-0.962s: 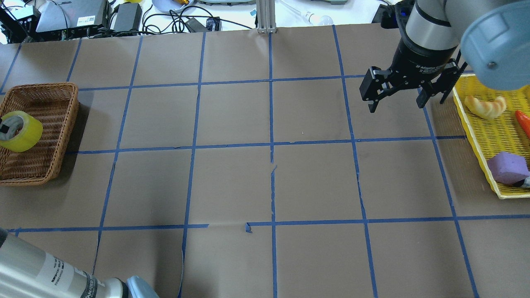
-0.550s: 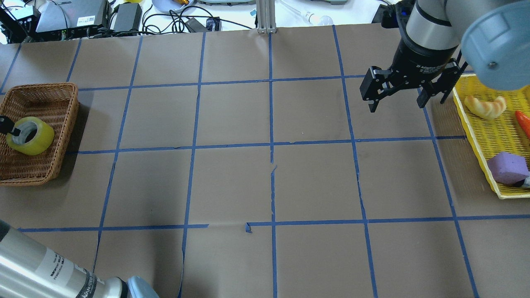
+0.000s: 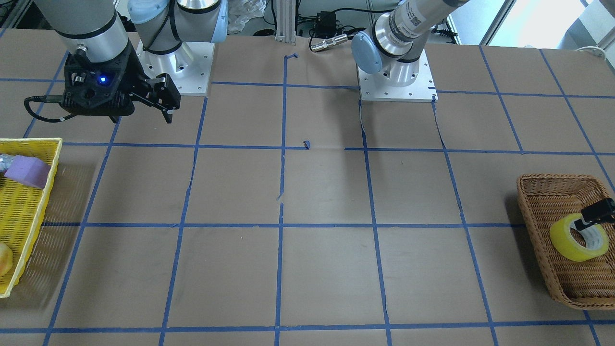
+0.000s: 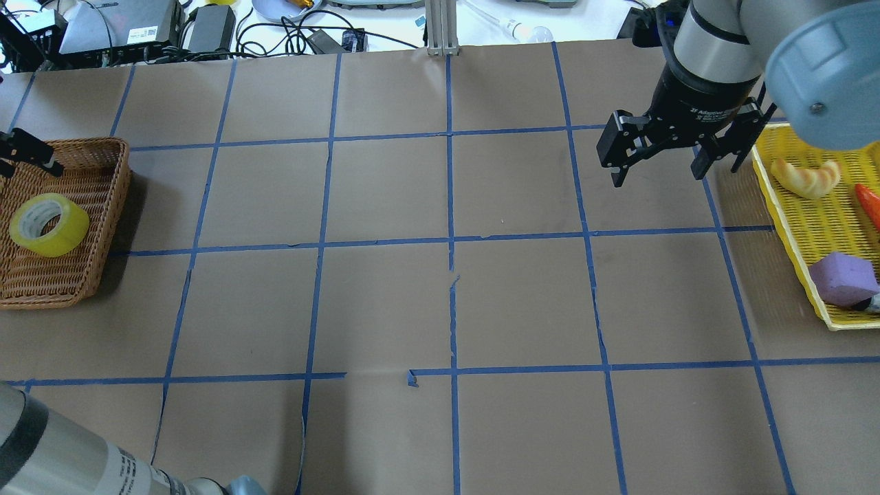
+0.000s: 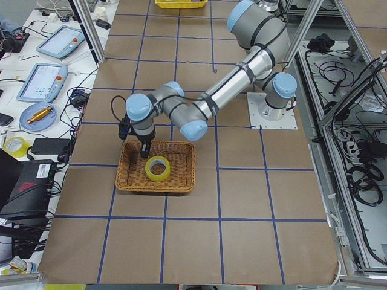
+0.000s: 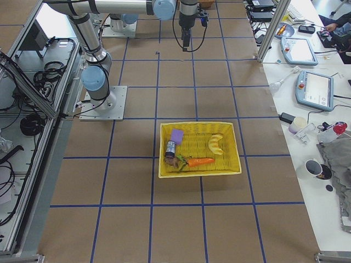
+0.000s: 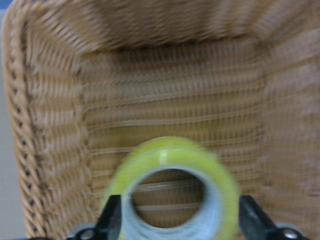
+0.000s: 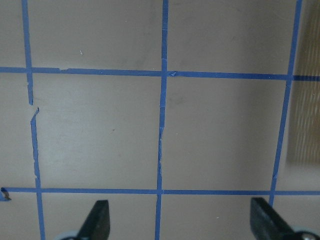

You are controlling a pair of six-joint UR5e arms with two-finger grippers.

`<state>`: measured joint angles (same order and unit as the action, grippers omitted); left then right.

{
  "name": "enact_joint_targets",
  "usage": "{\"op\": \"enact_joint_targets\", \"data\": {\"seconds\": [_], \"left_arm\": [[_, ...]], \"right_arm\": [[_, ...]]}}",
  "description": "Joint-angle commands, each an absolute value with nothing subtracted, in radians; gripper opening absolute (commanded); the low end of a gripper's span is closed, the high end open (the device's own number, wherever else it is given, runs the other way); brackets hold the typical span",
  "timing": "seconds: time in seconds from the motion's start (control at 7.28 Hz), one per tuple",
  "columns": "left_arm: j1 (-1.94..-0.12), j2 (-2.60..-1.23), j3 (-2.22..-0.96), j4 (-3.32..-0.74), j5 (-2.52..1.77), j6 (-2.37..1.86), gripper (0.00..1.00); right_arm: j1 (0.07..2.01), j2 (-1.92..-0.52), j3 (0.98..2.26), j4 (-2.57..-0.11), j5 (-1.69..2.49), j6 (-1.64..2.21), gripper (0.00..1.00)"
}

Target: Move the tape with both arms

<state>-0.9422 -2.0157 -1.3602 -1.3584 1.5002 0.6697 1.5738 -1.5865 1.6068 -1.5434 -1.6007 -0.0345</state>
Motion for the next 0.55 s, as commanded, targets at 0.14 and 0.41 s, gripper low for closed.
{"op": "enact_joint_targets", "data": {"seconds": [0.14,0.41], "left_arm": [[-1.255,-1.783,-1.407,-1.58,1.503,0.189,1.0],[-1.467,-1.679,-1.419,-1.641,1.543,-0.027,1.0]], "right_arm": [[1.574,-1.591,1.609,-1.545,-1.601,-0.031,1.0],[1.572,-1.592,1.609,-1.539,-1.608,-0.032,1.0]]}}
